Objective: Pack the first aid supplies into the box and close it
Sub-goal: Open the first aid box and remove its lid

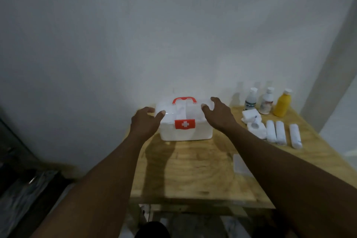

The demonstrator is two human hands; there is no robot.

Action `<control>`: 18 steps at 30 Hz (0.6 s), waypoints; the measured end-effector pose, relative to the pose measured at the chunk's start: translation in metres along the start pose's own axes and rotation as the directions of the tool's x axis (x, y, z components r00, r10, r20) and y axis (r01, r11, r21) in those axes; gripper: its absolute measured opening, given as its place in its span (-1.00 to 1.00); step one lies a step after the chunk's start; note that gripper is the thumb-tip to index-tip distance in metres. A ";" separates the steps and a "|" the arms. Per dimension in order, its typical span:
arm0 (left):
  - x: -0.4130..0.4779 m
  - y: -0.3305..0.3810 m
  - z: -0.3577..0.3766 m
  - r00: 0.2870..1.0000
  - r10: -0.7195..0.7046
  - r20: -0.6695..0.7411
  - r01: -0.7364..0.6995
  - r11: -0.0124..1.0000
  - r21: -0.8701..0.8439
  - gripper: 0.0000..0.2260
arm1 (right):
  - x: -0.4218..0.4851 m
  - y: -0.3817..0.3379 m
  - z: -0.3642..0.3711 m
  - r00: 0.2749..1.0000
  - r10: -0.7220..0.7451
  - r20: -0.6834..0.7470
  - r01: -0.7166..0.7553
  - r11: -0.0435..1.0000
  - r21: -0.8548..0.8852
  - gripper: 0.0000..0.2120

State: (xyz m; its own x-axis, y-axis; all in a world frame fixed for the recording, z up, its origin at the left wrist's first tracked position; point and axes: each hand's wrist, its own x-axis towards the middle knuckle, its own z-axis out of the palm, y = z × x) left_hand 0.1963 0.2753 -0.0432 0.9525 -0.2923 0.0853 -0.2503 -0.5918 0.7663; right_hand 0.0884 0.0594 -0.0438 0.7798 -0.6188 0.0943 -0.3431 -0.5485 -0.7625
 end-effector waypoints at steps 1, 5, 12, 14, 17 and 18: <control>-0.006 -0.001 -0.004 1.000 0.004 0.010 -0.004 1.000 0.007 -0.38 | -0.009 -0.001 -0.002 1.000 0.000 0.006 0.000 1.000 -0.003 -0.37; -0.021 -0.004 -0.018 0.997 -0.009 0.074 0.008 1.000 0.009 -0.35 | -0.036 -0.005 -0.011 0.999 -0.001 0.042 0.003 0.999 -0.038 -0.37; -0.037 -0.007 -0.021 0.997 -0.008 0.074 0.007 1.000 0.025 -0.48 | -0.059 -0.005 -0.011 0.999 -0.008 0.046 0.013 0.996 -0.093 -0.35; -0.035 -0.006 -0.020 0.997 -0.011 0.074 0.009 0.999 0.035 -0.43 | -0.056 -0.007 -0.013 0.998 0.002 0.062 0.005 0.994 -0.107 -0.34; -0.032 -0.003 -0.020 0.998 -0.011 0.068 0.009 0.999 0.031 -0.44 | -0.049 -0.009 -0.013 0.997 0.014 0.071 -0.005 0.993 -0.119 -0.34; -0.032 -0.002 -0.020 0.998 -0.012 0.067 0.010 0.999 0.033 -0.45 | -0.047 -0.008 -0.013 0.997 0.016 0.070 -0.007 0.993 -0.119 -0.34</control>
State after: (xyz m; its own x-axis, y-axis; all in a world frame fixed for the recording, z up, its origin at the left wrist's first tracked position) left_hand 0.1700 0.3007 -0.0352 0.9415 -0.3353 0.0331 -0.2465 -0.6188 0.7459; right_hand 0.0476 0.0860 -0.0339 0.8090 -0.5867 0.0375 -0.4085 -0.6068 -0.6819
